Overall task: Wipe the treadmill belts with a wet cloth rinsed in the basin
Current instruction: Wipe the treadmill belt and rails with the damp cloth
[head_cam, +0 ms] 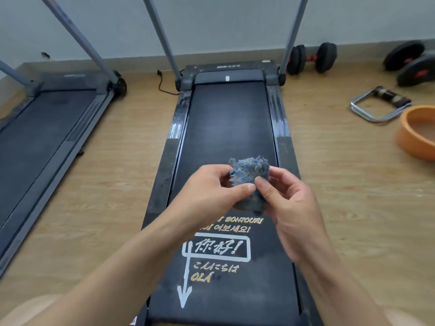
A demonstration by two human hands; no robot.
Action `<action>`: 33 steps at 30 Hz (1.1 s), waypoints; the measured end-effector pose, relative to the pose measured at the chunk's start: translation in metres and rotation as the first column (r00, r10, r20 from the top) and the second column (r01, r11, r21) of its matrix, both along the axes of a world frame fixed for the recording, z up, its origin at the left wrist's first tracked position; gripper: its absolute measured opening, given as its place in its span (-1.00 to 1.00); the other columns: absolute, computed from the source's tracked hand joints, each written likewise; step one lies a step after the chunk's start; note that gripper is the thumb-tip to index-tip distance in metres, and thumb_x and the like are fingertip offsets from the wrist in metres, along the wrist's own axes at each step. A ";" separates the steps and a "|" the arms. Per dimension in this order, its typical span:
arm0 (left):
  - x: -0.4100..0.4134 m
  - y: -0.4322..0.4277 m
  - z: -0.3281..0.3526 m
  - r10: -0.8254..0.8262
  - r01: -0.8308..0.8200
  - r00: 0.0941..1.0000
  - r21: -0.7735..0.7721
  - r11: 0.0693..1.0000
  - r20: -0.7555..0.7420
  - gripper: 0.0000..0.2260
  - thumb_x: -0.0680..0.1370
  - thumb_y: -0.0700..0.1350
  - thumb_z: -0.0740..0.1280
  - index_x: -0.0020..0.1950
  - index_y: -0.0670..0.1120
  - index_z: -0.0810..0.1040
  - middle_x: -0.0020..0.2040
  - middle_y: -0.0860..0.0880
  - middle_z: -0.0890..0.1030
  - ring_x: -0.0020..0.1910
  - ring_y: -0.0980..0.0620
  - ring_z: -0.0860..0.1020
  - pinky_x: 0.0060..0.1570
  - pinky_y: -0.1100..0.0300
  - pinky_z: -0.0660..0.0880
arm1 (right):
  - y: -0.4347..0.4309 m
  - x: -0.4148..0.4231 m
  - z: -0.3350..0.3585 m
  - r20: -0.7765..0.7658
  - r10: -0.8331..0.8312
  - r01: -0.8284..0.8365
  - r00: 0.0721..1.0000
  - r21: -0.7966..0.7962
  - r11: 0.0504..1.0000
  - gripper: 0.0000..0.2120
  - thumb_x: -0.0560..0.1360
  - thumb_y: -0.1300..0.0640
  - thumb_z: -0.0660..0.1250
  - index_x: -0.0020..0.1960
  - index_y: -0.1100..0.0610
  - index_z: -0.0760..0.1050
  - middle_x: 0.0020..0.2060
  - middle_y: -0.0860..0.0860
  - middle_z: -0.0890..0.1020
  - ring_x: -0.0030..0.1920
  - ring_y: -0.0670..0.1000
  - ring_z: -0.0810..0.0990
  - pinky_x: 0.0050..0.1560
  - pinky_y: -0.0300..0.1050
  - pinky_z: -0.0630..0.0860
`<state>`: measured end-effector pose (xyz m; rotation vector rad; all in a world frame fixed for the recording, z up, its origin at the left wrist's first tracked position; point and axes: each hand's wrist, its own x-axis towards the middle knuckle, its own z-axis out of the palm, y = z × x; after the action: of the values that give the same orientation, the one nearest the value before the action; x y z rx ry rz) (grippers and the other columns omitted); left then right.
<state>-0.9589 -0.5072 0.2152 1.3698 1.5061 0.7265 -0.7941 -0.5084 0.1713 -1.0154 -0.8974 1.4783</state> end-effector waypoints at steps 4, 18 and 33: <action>0.011 0.021 -0.026 -0.019 0.023 0.999 0.071 0.997 -0.047 -0.76 0.57 0.01 0.51 -0.16 -0.13 0.62 -0.30 -0.05 0.61 -0.28 0.05 0.51 -0.10 0.09 0.52 | 0.004 0.025 -0.015 0.063 -0.088 0.091 0.994 -0.051 0.995 -0.80 0.55 0.21 0.46 0.16 0.18 0.62 0.04 0.18 0.73 0.11 0.28 0.70 0.10 0.26 0.65; 0.015 0.022 -0.056 -0.160 0.430 0.880 0.608 0.667 -0.447 -0.90 0.64 -0.11 0.42 0.01 -0.11 0.56 0.02 0.04 0.58 -0.09 0.00 0.55 -0.06 0.03 0.51 | 0.001 0.027 -0.012 -0.309 -0.048 -0.061 0.950 -0.334 0.941 -0.67 0.67 0.01 0.26 0.24 0.22 0.61 0.17 0.20 0.69 0.11 0.12 0.69 0.20 0.10 0.62; -0.006 0.023 -0.058 -0.281 0.376 0.920 0.415 0.829 -0.271 -0.70 0.55 0.02 0.56 0.25 0.08 0.64 0.20 0.12 0.59 0.18 -0.03 0.59 0.07 0.16 0.49 | 0.004 0.036 -0.023 -0.526 0.098 -0.267 0.845 -0.257 0.929 -0.56 0.57 0.47 0.12 0.42 0.33 0.43 0.30 0.31 0.61 0.33 0.25 0.60 0.23 0.02 0.62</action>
<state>-0.9651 -0.4841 0.1574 2.0614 1.2311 0.7683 -0.7583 -0.5043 0.1487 -0.7150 -0.3827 1.9841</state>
